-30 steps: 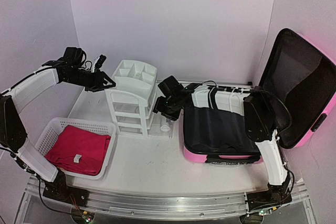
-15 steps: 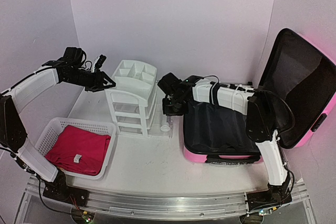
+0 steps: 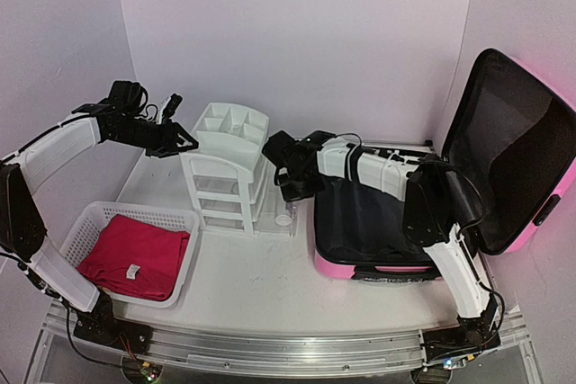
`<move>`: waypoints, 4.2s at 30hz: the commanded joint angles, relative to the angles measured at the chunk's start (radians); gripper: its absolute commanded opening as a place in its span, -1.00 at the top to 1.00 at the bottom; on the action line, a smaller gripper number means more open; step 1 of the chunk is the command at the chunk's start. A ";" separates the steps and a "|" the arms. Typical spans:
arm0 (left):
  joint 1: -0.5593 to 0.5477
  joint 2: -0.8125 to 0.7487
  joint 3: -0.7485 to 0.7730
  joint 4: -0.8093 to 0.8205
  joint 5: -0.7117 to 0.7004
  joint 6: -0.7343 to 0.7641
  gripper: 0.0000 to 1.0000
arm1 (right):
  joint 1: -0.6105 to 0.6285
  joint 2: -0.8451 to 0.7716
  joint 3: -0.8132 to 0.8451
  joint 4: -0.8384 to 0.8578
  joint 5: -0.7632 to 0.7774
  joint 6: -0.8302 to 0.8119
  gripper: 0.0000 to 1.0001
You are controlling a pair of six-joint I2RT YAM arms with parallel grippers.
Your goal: Open, take out, and arrange the luggage
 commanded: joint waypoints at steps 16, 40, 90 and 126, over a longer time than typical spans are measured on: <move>0.004 -0.010 -0.024 -0.028 -0.026 0.013 0.37 | -0.002 0.099 -0.006 0.410 -0.338 0.179 0.89; 0.012 0.004 -0.026 -0.030 -0.057 0.019 0.37 | -0.004 -0.059 -0.075 0.327 -0.325 0.103 0.21; 0.059 0.012 -0.030 -0.031 -0.090 0.006 0.39 | 0.065 0.173 0.075 0.527 -0.317 0.530 0.96; 0.253 0.076 -0.036 -0.029 -0.066 -0.011 0.42 | 0.270 -0.051 -0.066 0.377 -0.160 -0.237 0.63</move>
